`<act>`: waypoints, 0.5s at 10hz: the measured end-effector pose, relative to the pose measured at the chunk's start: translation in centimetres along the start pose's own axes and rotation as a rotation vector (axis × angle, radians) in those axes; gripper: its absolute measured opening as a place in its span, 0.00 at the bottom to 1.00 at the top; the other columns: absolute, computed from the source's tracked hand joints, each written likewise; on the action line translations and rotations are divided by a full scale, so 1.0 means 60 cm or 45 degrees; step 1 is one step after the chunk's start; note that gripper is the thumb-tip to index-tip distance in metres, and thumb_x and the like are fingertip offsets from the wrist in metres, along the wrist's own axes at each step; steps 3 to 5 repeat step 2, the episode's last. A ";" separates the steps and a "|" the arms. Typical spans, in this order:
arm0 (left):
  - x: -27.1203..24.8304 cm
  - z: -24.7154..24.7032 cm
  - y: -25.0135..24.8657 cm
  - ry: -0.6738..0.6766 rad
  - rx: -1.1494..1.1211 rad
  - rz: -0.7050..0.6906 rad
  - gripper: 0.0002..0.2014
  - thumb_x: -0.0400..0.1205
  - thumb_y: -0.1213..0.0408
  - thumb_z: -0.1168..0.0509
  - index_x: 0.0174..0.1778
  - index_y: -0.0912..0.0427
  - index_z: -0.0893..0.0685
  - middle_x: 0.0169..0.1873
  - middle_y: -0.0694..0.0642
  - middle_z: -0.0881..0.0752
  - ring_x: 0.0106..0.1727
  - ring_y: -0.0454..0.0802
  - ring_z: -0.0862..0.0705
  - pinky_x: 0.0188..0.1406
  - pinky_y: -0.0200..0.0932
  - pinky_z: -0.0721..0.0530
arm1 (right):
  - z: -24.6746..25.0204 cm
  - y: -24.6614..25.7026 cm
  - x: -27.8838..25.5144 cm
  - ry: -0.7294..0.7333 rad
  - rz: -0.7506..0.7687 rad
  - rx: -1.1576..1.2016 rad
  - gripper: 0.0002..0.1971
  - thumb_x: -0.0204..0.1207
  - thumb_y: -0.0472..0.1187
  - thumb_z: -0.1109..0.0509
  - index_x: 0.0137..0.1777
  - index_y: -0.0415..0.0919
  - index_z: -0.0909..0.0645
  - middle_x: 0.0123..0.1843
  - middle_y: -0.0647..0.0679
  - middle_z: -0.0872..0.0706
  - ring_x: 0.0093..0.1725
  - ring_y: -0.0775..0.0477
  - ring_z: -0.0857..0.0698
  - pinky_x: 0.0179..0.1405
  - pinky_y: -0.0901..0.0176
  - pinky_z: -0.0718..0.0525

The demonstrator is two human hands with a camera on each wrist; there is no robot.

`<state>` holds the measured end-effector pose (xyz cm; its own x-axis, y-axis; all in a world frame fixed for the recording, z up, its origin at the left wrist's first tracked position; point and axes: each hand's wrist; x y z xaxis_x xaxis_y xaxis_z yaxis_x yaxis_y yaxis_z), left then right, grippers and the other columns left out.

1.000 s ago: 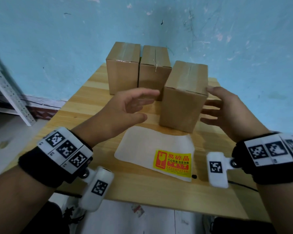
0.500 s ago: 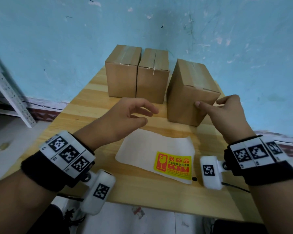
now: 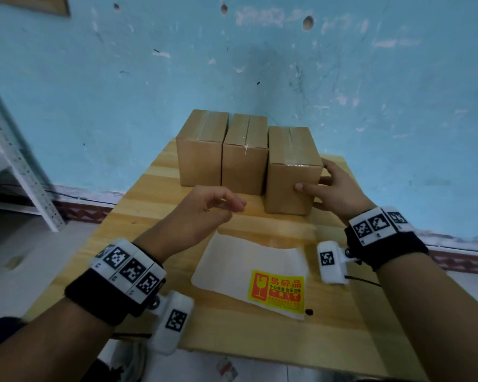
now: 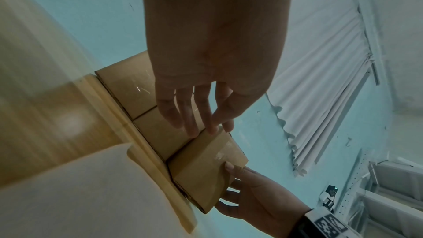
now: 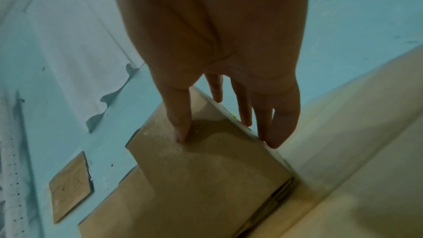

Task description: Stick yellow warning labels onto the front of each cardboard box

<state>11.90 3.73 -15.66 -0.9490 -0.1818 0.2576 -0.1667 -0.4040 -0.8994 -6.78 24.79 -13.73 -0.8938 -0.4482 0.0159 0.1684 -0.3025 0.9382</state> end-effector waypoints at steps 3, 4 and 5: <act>0.007 0.009 0.008 -0.003 -0.057 0.036 0.15 0.79 0.83 0.36 0.43 0.59 0.10 0.51 0.52 0.08 0.57 0.47 0.11 0.56 0.37 0.16 | -0.010 0.000 0.024 -0.015 0.067 -0.036 0.32 0.76 0.40 0.22 0.78 0.49 0.29 0.60 0.51 0.16 0.64 0.44 0.18 0.40 0.56 0.17; 0.007 0.009 0.008 -0.003 -0.057 0.036 0.15 0.79 0.83 0.36 0.43 0.59 0.10 0.51 0.52 0.08 0.57 0.47 0.11 0.56 0.37 0.16 | -0.010 0.000 0.024 -0.015 0.067 -0.036 0.32 0.76 0.40 0.22 0.78 0.49 0.29 0.60 0.51 0.16 0.64 0.44 0.18 0.40 0.56 0.17; 0.007 0.009 0.008 -0.003 -0.057 0.036 0.15 0.79 0.83 0.36 0.43 0.59 0.10 0.51 0.52 0.08 0.57 0.47 0.11 0.56 0.37 0.16 | -0.010 0.000 0.024 -0.015 0.067 -0.036 0.32 0.76 0.40 0.22 0.78 0.49 0.29 0.60 0.51 0.16 0.64 0.44 0.18 0.40 0.56 0.17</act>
Point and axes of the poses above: each hand's wrist, its own x-axis towards the middle knuckle, its own z-axis out of the back of the hand, y = z × x
